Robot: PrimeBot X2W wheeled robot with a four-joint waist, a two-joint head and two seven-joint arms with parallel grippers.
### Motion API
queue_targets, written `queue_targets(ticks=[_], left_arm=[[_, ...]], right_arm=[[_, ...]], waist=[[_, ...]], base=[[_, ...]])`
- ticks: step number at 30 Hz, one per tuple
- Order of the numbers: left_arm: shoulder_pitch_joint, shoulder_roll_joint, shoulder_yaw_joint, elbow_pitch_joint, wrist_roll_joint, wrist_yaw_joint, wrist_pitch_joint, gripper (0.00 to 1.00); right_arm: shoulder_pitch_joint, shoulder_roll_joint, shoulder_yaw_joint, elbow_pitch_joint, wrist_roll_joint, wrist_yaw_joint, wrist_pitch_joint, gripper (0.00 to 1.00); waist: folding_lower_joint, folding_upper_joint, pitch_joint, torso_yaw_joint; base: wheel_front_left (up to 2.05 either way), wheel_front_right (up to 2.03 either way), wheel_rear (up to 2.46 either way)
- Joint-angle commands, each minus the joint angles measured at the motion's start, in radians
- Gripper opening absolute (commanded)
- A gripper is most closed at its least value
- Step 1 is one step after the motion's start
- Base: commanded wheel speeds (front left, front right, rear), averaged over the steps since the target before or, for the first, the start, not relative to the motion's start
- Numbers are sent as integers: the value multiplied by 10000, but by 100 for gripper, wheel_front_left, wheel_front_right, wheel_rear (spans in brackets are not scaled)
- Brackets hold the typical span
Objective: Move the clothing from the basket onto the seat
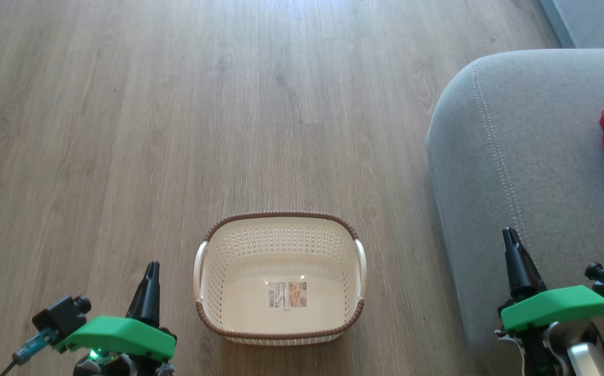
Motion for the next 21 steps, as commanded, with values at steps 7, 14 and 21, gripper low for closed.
queue_targets(ticks=[7, 14, 21], left_arm=[[-579, 90, 329, -249, -915, -153, 210, 0], [-650, 93, 462, -217, -1677, -252, 411, 0], [-711, 95, 577, -188, -2329, -338, 586, 0]], right_arm=[[-531, -16, -86, -242, 935, -1, 240, 0], [-575, 23, -184, -203, 1693, -1, 441, 0], [-613, 58, -270, -169, 2342, -1, 615, 0]], waist=[[0, 0, -28, 4], [0, 0, -56, 8], [0, 0, -80, 11]], base=[[0, 0, 0], [0, 0, 0], [0, 0, 0]])
